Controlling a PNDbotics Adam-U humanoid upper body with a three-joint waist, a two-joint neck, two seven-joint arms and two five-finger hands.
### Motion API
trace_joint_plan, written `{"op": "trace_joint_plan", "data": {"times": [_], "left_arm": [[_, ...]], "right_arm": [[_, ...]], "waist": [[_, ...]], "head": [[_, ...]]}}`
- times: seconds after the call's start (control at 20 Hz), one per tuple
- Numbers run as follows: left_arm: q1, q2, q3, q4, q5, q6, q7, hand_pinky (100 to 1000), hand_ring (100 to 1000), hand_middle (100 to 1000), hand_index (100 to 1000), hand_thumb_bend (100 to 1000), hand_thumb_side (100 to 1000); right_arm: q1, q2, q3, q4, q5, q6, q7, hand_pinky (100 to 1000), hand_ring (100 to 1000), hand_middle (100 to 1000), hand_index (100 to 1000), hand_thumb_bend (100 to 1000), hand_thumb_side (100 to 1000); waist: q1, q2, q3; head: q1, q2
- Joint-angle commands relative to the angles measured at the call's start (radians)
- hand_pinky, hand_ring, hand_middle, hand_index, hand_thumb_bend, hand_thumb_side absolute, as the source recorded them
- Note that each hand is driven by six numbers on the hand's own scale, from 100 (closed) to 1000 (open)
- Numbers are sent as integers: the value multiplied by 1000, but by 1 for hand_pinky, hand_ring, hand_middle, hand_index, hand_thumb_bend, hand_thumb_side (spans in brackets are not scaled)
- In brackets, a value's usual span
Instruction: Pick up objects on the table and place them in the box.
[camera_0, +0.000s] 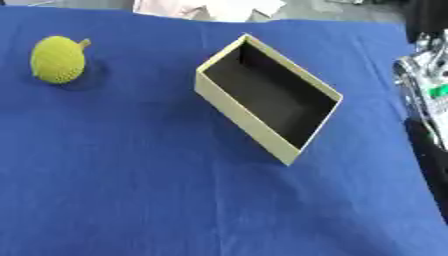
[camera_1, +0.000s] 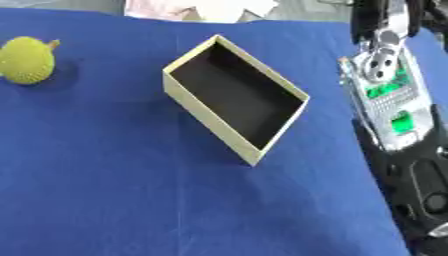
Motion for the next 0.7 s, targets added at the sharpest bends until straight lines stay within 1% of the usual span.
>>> {"op": "trace_joint_plan", "data": {"times": [0.05, 0.15, 0.3, 0.4, 0.45, 0.55, 0.65, 0.7], "left_arm": [[-7, 32, 10, -15, -3, -2, 0, 860, 904, 912, 924, 714, 495], [-7, 31, 9, -15, -2, -1, -1, 860, 904, 912, 924, 715, 495], [-4, 31, 11, -15, -3, 2, 1, 858, 903, 910, 922, 716, 497], [-1, 40, 12, -15, -9, 23, 4, 853, 899, 903, 916, 715, 497], [-4, 57, 13, -15, -21, 51, 8, 851, 896, 897, 912, 725, 490], [-18, 109, 9, -15, -59, 126, 12, 844, 885, 886, 901, 731, 466], [-39, 165, -1, -15, -108, 202, 7, 840, 880, 882, 896, 732, 431], [-56, 197, -11, -12, -133, 236, -5, 840, 878, 882, 894, 728, 400]], "right_arm": [[-11, -29, -8, -21, 7, 1, -1, 812, 813, 812, 866, 167, 938], [-9, -27, -8, -21, 6, 2, -1, 812, 813, 812, 867, 166, 940], [-6, -26, -6, -21, 6, 6, 0, 811, 813, 812, 867, 165, 942], [-4, -26, -6, -21, 10, 8, 1, 812, 814, 813, 867, 166, 944], [-1, -26, -6, -21, 13, 10, 1, 811, 813, 812, 867, 166, 945], [3, -28, -3, -21, 20, 15, 3, 811, 813, 812, 867, 165, 948], [4, -31, 1, -21, 24, 16, 6, 811, 813, 812, 867, 165, 947], [5, -32, 3, -21, 25, 16, 7, 811, 813, 812, 867, 166, 947]], "waist": [[9, -22, 0], [12, -22, 1], [19, -22, 3], [26, -21, 7], [31, -21, 10], [40, -20, 15], [48, -20, 16], [52, -21, 14]], "head": [[8, -1], [17, 8], [46, 20], [69, 27], [75, 30], [77, 34], [69, 38], [61, 41]]}}
